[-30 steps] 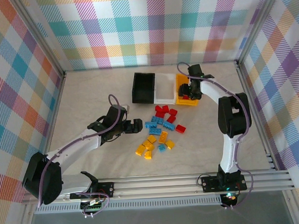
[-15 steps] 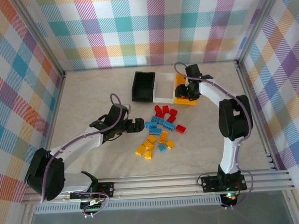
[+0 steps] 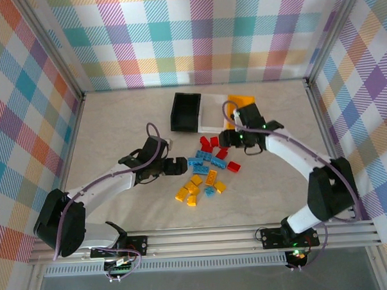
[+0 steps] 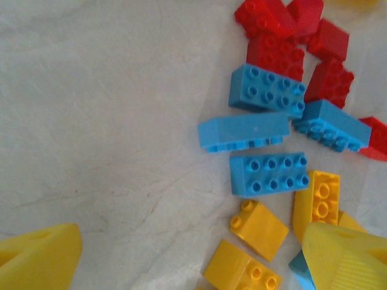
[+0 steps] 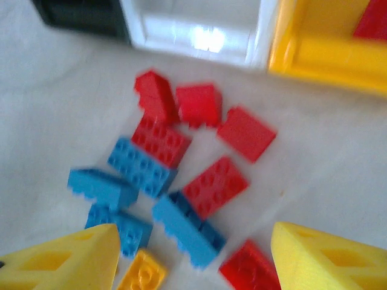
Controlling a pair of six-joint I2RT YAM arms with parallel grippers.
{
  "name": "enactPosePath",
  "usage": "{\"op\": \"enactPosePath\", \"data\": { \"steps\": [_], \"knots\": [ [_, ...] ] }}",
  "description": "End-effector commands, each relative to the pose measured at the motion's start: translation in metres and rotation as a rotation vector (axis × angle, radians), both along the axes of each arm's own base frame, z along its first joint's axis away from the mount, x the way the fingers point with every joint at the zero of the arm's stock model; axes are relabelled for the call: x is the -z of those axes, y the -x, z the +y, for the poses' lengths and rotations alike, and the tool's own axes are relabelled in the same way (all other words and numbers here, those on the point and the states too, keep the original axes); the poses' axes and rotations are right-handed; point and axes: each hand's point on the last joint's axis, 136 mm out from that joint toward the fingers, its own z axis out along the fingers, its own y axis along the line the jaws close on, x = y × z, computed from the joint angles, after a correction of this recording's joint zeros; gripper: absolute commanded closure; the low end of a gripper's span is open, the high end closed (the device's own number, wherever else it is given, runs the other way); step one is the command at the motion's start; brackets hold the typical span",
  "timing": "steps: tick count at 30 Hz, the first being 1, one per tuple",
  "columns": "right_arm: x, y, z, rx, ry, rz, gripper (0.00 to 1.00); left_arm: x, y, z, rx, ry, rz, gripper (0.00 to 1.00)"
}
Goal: Sort the legos into containers by color
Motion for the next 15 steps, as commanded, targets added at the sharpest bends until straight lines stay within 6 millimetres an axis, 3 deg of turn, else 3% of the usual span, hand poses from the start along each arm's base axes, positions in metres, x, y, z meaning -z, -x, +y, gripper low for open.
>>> {"op": "enactPosePath", "data": {
  "steps": [1, 8, 15],
  "knots": [
    [0.025, 0.036, -0.002, 0.009, -0.045, 0.103, 0.33, 0.008, 0.031, -0.004, 0.061, -0.054, 0.078, 0.12],
    [0.021, 0.070, 0.000, -0.018, -0.095, 0.113, 0.33, 0.017, 0.077, 0.016, 0.036, -0.085, 0.089, 0.19],
    [0.038, 0.094, 0.001, -0.041, -0.086, 0.166, 0.34, 0.039, 0.104, 0.033, 0.041, -0.158, 0.121, 0.32]
  ]
}}
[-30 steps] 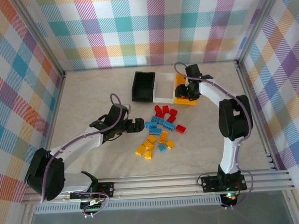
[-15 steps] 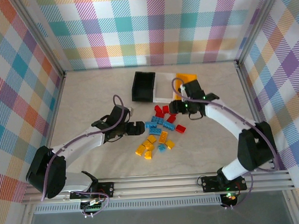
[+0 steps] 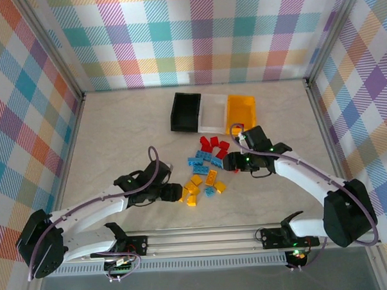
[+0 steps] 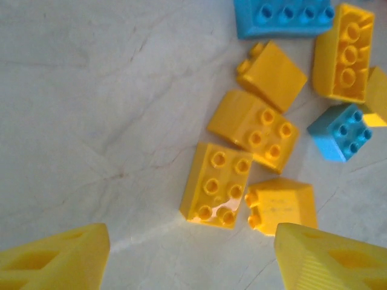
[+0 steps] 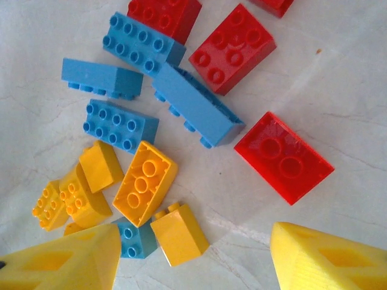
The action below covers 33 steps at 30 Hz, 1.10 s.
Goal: Sort the legos into containers by color
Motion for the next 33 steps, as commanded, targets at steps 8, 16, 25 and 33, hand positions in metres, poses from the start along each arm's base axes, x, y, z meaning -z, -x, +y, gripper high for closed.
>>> {"op": "enactPosePath", "data": {
  "steps": [8, 16, 25, 33],
  "knots": [
    [0.009, 0.020, 0.004, 0.000, -0.029, 0.040, 0.34, 0.022, 0.016, 0.006, 0.054, -0.094, 0.052, 0.37],
    [0.007, 0.021, 0.000, 0.008, -0.018, 0.028, 0.34, 0.033, 0.014, -0.007, 0.122, -0.112, 0.069, 0.37],
    [0.010, 0.021, -0.003, 0.024, -0.009, 0.027, 0.34, 0.042, 0.011, -0.026, 0.172, -0.085, 0.099, 0.36],
    [0.013, 0.021, -0.004, 0.030, -0.009, 0.029, 0.34, 0.052, 0.002, -0.035, 0.187, -0.107, 0.102, 0.36]
  ]
}}
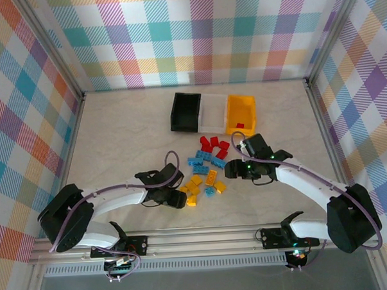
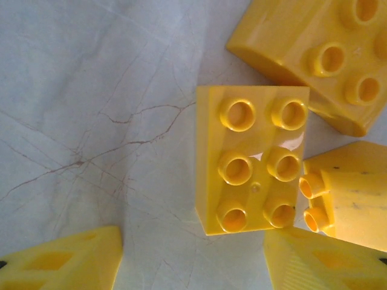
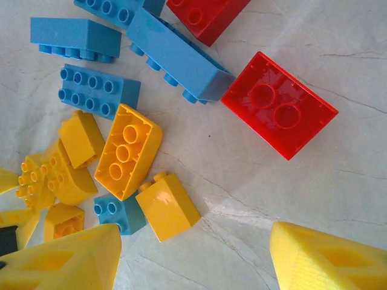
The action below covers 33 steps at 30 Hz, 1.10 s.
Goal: Sort the legos into containers by color
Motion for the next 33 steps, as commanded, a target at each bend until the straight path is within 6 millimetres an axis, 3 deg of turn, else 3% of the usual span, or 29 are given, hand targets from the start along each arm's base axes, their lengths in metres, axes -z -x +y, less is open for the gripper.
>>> {"op": "enactPosePath", "data": {
  "steps": [1, 7, 17, 26, 33],
  "knots": [
    [-0.004, -0.001, 0.002, 0.008, -0.014, -0.018, 0.33, 0.001, -0.010, -0.024, 0.049, 0.049, -0.020, 0.36],
    [-0.001, 0.000, 0.000, 0.009, -0.006, -0.015, 0.33, 0.005, -0.016, -0.037, 0.057, 0.065, -0.003, 0.35],
    [0.006, 0.000, -0.002, 0.013, 0.008, -0.013, 0.33, -0.011, -0.011, -0.050, 0.056, 0.150, 0.022, 0.31],
    [0.013, -0.001, 0.002, 0.012, -0.010, -0.002, 0.33, -0.047, -0.018, -0.031, -0.073, 0.139, -0.104, 0.30],
    [0.011, 0.001, 0.000, 0.010, -0.008, -0.011, 0.33, -0.039, -0.024, -0.026, -0.094, 0.075, -0.117, 0.30]
  ]
}}
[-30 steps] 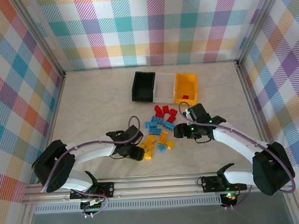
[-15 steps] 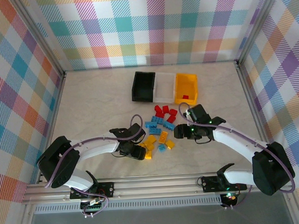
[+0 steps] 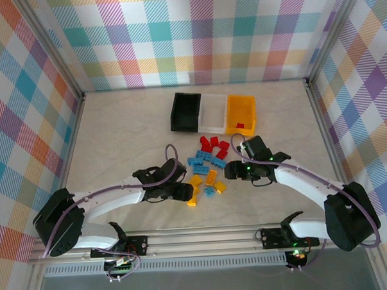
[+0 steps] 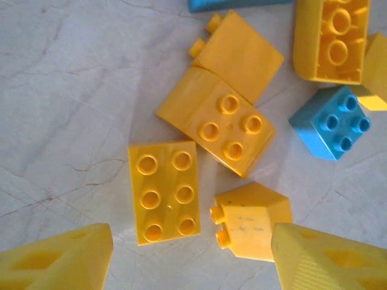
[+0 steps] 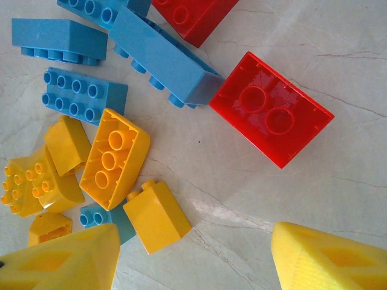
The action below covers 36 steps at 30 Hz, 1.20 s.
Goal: Sort the legos into containers by color
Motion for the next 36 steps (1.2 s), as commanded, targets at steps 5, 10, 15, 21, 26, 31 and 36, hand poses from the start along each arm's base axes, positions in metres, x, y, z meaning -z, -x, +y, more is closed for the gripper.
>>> {"op": "enactPosePath", "data": {
  "steps": [5, 10, 15, 21, 26, 31, 36],
  "knots": [
    [-0.001, 0.006, -0.002, -0.002, -0.004, -0.010, 0.33, 0.002, -0.011, -0.008, -0.023, -0.023, -0.025, 0.30],
    [0.000, 0.006, -0.002, -0.004, -0.006, -0.008, 0.33, 0.010, -0.015, -0.010, -0.010, -0.066, -0.013, 0.33],
    [0.000, 0.006, -0.002, -0.004, -0.003, -0.010, 0.33, 0.021, -0.015, -0.008, 0.000, -0.108, 0.002, 0.37],
    [0.000, 0.006, -0.002, -0.005, 0.001, -0.009, 0.33, 0.030, -0.015, -0.001, -0.002, -0.154, 0.013, 0.43],
    [-0.001, 0.003, 0.000, -0.007, -0.005, -0.012, 0.33, 0.034, -0.016, 0.002, 0.006, -0.191, 0.014, 0.49],
    [-0.002, 0.002, 0.002, -0.009, -0.009, -0.009, 0.33, 0.037, -0.017, 0.001, 0.008, -0.199, 0.017, 0.64],
    [-0.003, 0.001, 0.002, -0.012, -0.006, -0.015, 0.33, 0.031, -0.017, 0.003, 0.011, -0.204, 0.012, 0.73]
  ]
}}
